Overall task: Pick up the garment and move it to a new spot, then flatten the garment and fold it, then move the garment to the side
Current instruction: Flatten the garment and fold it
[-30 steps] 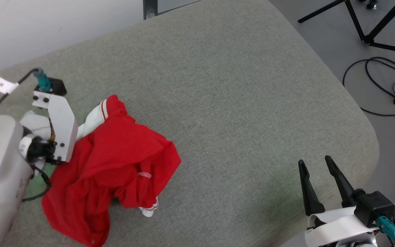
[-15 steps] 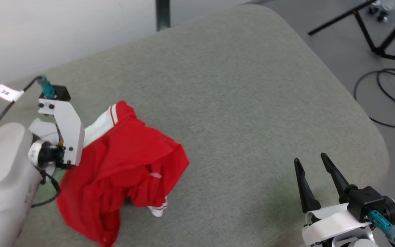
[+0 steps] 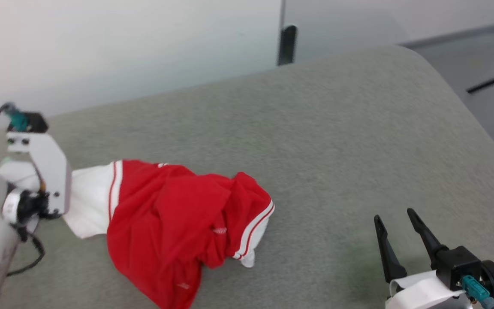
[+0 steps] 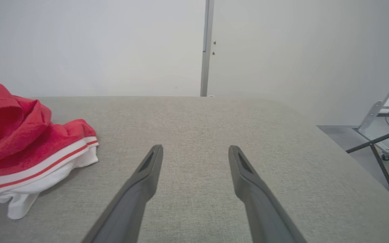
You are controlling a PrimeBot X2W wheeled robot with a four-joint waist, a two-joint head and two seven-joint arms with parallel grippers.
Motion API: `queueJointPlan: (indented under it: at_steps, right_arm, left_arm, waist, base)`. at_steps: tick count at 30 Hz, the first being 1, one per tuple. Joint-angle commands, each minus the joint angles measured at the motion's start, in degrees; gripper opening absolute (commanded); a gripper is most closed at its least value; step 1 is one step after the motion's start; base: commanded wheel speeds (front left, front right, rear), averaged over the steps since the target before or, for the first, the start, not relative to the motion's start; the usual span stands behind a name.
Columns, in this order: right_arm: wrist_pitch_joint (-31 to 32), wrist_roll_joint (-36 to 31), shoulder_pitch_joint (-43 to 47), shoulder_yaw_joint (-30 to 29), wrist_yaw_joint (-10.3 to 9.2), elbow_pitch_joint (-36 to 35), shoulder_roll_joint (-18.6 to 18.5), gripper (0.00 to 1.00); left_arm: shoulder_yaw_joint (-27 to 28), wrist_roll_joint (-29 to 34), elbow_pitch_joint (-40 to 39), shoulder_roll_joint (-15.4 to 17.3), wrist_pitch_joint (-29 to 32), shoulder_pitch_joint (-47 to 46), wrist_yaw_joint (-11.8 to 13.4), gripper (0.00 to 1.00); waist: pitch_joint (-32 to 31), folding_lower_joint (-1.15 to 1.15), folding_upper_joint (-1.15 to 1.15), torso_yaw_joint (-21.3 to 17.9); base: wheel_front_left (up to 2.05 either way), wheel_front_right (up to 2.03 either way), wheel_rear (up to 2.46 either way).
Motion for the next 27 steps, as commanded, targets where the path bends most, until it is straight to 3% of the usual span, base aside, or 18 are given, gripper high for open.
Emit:
queueJointPlan:
  at_steps: [1,11,19,20,21,22,23,27]
  right_arm:
    - [0.3,-0.2,1.2,0.0,-0.08,-0.2,-0.3,1.0]
    - [1.8,0.0,2.1,-0.1,-0.08,-1.6,-0.7,1.0]
    - [2.4,0.4,1.5,0.1,-0.08,-2.0,-0.7,1.0]
    - [2.5,0.6,1.4,0.3,-0.08,-1.9,-0.7,1.0]
    - [2.6,0.7,1.3,0.4,-0.08,-1.9,-0.7,1.0]
    - [2.8,0.6,1.2,0.4,-0.08,-1.8,-0.7,1.0]
    - [2.8,0.7,1.1,0.5,-0.08,-1.8,-0.8,1.0]
    - [3.5,1.0,1.0,0.6,-0.08,-1.6,-1.2,1.0]
  left_arm:
    - [0.5,-0.4,-0.3,0.8,0.1,1.6,1.0,0.0]
    - [2.2,-1.3,-2.6,7.8,0.7,11.7,5.6,0.0]
    - [3.4,-4.5,-0.8,5.9,-1.1,18.1,6.7,0.0]
    - [3.5,-4.7,-0.5,5.5,-1.7,18.5,6.5,0.09]
    - [3.5,-4.7,-0.1,5.3,-2.3,18.7,6.5,0.32]
    - [3.6,-4.8,0.2,4.9,-2.9,18.5,6.5,0.43]
    - [3.8,-5.1,0.3,4.4,-3.4,18.2,6.4,0.97]
    - [2.9,-3.9,-0.3,4.0,-4.4,16.2,5.8,1.0]
  waist:
    - [-4.5,0.0,0.0,5.6]
    - [-5.4,0.0,0.0,10.2]
    - [-4.6,0.0,0.0,10.7]
    - [-4.5,0.0,0.0,10.7]
    - [-4.4,0.0,0.0,10.7]
    - [-4.4,0.0,0.0,10.8]
    - [-4.5,0.0,0.0,10.9]
    - [-5.8,0.0,0.0,11.8]
  base:
    - [0.0,0.0,0.0]
    - [0.0,0.0,0.0]
    - [0.0,0.0,0.0]
    - [0.0,0.0,0.0]
    - [0.0,0.0,0.0]
    - [0.0,0.0,0.0]
    - [0.0,0.0,0.0]
    - [0.0,0.0,0.0]
